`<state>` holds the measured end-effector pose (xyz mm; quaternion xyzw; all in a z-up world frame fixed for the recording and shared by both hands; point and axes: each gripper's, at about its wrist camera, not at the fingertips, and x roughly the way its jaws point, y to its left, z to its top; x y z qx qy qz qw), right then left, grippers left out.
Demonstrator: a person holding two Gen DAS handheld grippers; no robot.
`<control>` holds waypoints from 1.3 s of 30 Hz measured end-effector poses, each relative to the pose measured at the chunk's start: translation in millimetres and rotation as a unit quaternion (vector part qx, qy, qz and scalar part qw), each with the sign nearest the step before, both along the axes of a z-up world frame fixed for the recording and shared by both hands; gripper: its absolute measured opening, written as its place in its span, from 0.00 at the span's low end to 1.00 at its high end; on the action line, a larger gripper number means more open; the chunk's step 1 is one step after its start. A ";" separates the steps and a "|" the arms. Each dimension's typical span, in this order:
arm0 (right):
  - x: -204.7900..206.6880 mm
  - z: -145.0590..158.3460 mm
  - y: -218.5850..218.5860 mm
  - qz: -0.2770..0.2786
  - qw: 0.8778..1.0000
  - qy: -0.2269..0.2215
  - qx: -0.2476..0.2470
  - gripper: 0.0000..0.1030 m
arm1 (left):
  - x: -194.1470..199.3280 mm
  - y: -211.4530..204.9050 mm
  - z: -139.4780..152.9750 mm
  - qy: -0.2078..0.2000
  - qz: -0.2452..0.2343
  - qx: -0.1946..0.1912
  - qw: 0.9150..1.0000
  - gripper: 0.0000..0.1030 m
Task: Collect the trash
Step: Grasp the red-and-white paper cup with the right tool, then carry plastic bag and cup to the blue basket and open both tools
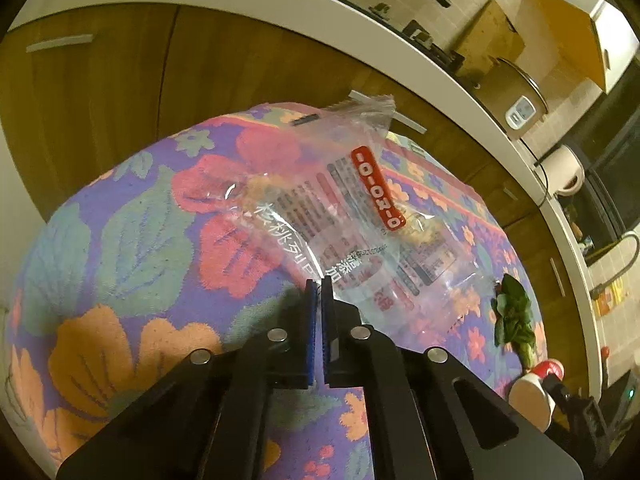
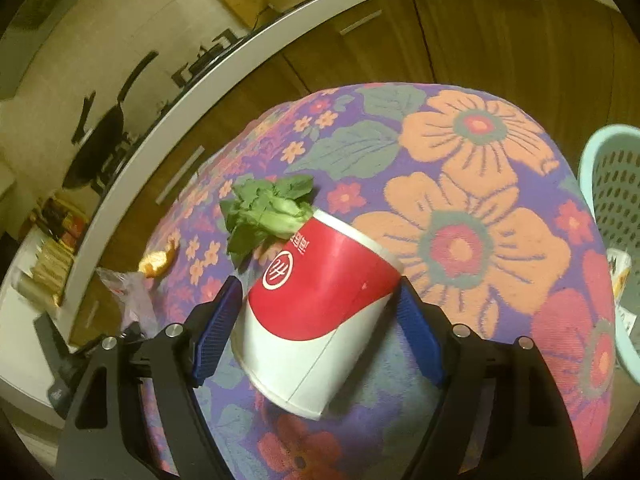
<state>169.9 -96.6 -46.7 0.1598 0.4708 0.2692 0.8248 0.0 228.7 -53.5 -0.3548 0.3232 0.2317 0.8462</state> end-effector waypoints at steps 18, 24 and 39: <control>-46.8 25.2 -14.2 0.033 0.997 -0.057 0.027 0.46 | -47.8 -42.0 50.3 -0.098 -0.109 0.055 0.988 0.00; -58.3 46.5 -34.4 0.021 0.995 -0.099 0.024 0.46 | -46.7 -75.2 70.6 -0.122 -0.152 0.083 0.977 0.00; -62.0 62.7 -102.0 -0.026 0.990 -0.133 0.031 0.46 | -33.4 -150.7 106.8 -0.154 -0.236 0.123 0.951 0.00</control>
